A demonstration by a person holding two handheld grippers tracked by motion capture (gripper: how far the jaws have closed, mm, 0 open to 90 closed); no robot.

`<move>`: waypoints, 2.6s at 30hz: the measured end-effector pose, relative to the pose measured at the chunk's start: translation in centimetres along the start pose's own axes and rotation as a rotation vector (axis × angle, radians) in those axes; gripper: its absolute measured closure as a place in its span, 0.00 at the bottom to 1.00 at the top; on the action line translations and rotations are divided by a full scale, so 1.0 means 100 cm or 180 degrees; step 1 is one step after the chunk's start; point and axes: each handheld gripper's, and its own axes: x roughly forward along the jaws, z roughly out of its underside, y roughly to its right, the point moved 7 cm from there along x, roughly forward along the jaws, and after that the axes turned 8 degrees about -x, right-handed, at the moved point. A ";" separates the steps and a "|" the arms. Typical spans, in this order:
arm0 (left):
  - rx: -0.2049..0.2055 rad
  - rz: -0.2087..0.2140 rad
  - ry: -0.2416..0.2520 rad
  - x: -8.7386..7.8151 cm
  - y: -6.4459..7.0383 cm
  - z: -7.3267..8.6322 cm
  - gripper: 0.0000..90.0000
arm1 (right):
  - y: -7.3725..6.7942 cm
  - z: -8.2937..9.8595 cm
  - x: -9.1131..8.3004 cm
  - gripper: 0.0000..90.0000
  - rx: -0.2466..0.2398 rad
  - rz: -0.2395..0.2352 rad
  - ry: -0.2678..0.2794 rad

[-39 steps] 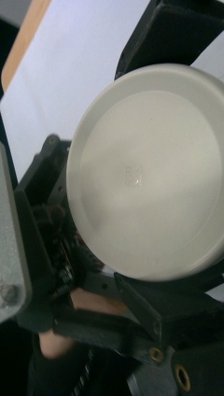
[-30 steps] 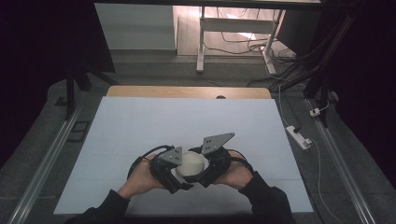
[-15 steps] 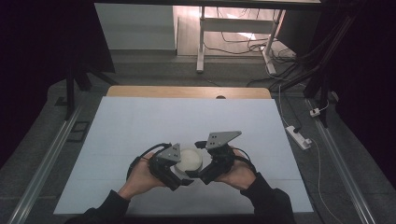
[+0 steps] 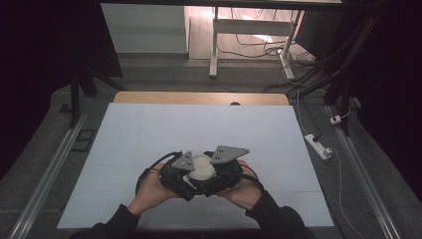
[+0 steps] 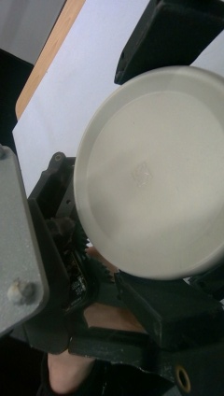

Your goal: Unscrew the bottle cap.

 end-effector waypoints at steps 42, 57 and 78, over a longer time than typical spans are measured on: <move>0.0339 0.0466 -0.0092 0.000 0.010 0.006 0.09 | -0.002 -0.002 -0.020 0.08 -0.0352 -0.0810 0.0153; 0.0201 0.0339 -0.0062 -0.003 -0.004 0.009 0.09 | 0.005 -0.001 -0.025 0.08 -0.0249 -0.0676 0.0146; -0.0078 0.0073 -0.0039 -0.004 -0.034 0.013 0.09 | 0.004 0.006 -0.030 0.08 -0.0152 -0.0461 0.0084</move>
